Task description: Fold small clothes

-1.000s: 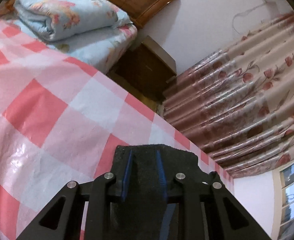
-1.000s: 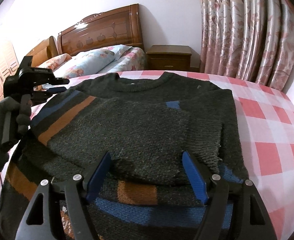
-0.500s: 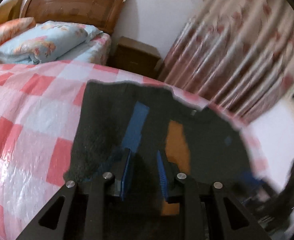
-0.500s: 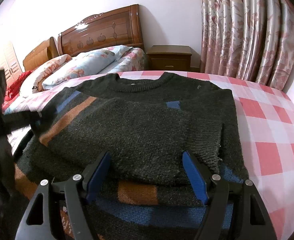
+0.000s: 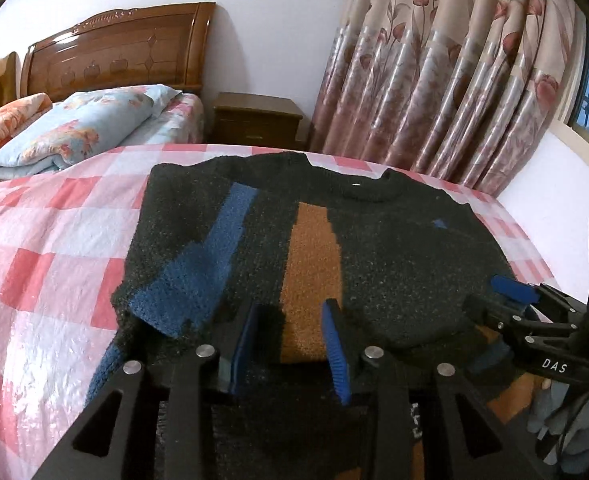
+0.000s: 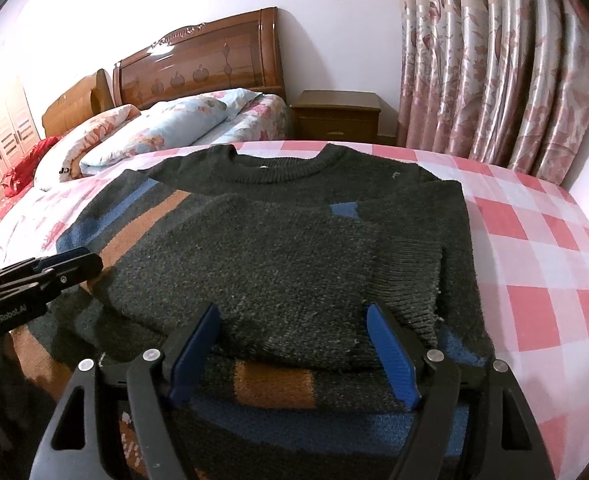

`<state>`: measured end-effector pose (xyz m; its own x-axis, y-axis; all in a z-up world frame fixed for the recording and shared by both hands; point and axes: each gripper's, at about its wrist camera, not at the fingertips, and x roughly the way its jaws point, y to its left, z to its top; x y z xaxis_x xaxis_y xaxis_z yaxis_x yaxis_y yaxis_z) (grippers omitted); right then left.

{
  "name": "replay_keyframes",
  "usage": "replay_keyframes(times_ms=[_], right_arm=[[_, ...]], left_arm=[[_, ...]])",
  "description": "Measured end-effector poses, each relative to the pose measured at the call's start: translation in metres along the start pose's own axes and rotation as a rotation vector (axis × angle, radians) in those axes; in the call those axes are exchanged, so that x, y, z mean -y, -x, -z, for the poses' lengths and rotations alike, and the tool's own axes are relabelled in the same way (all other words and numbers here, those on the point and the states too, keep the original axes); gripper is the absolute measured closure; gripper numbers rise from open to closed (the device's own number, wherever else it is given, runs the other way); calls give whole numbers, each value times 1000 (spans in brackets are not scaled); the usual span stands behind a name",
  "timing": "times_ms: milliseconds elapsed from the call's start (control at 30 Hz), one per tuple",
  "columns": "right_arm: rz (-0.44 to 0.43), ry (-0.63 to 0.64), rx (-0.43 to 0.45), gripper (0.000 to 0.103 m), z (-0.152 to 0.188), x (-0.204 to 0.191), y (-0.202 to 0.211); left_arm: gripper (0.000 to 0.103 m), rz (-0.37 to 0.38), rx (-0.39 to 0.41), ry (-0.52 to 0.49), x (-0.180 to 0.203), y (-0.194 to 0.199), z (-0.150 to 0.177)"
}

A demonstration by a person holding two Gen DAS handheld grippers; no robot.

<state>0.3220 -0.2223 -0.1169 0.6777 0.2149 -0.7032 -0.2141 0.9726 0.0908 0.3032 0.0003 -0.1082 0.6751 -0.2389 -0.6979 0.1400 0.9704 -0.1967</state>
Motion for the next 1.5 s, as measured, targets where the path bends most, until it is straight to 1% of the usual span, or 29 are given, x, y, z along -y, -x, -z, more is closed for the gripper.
replay_keyframes(times_ms=[67, 133, 167, 233, 300, 367, 433, 500, 533, 567, 600, 667, 700, 733, 767, 800, 833, 933, 967, 1100, 1200, 1267, 1333, 1367, 1433, 1467, 1500], right_arm=[[49, -12, -7, 0, -2, -5, 4], [53, -18, 11, 0, -4, -15, 10], [47, 1, 23, 0, -7, -23, 12], [70, 59, 28, 0, -12, -39, 10], [64, 101, -1, 0, -15, -54, 0], [58, 126, -62, 0, -12, -61, -16], [46, 99, -40, 0, -7, -57, -17], [33, 93, -52, 0, -5, -53, -16], [53, 109, -65, 0, -4, -54, -13], [86, 116, -57, 0, -3, -54, -9], [105, 110, -30, 0, 0, -53, -2], [98, 68, -17, 0, 6, -43, 3], [99, 39, -35, 0, 11, -35, 0], [79, 13, -38, 0, 12, -29, 0], [60, -1, -41, 0, 11, -26, 1], [61, 12, -68, 0, 9, -26, 1], [68, 31, -77, 0, 8, -28, 1], [39, -20, -36, 0, 2, -21, 6], [42, -43, -17, 0, -4, -18, 5], [51, -41, 9, 0, -34, -22, -10], [34, -14, -12, 0, -62, -34, -30], [54, 17, -65, 0, -69, -42, -48], [80, 49, -132, 0, -66, -44, -69], [82, 71, -102, 0, -64, -45, -67], [70, 70, -99, 0, -60, -43, -64], [76, 65, -109, 0, -59, -41, -60], [107, 52, -111, 0, -57, -40, -53]], left_arm=[[69, -1, 1, 0, -1, -2, 0], [69, 3, 2, 2, 0, -1, 1], [69, 4, 2, 3, -1, -2, 2], [69, 1, 2, 0, 0, 1, 2], [69, -1, 2, -2, 1, 4, 2], [69, 4, 2, 4, 0, 4, 2], [69, 15, 3, 14, -2, 5, 2], [69, 21, 4, 19, -3, 5, 2], [69, 22, 4, 20, -3, 5, 2], [69, 22, 4, 20, -3, 5, 1], [69, 21, 4, 19, -3, 5, 1], [69, 22, 4, 20, -3, 5, 1], [69, 22, 4, 20, -3, 5, 1], [69, 22, 4, 19, -3, 5, 1], [69, 19, 4, 16, -3, 5, 1], [69, 17, 3, 15, -3, 4, 1], [69, 19, 3, 17, -4, 5, 1], [69, 15, 3, 14, -3, 5, 0], [69, 14, 3, 13, -4, 5, 0], [69, 5, 3, 4, -3, 4, 0], [69, 4, 4, 4, -3, 4, 0], [69, 5, 4, 5, -3, 4, 0], [69, 5, 3, 5, -4, 3, 0], [69, 6, 4, 6, -4, 4, 0], [69, 7, 4, 6, -3, 4, 0], [69, 5, 4, 5, -3, 4, 1], [69, 5, 3, 5, -3, 4, 1]])
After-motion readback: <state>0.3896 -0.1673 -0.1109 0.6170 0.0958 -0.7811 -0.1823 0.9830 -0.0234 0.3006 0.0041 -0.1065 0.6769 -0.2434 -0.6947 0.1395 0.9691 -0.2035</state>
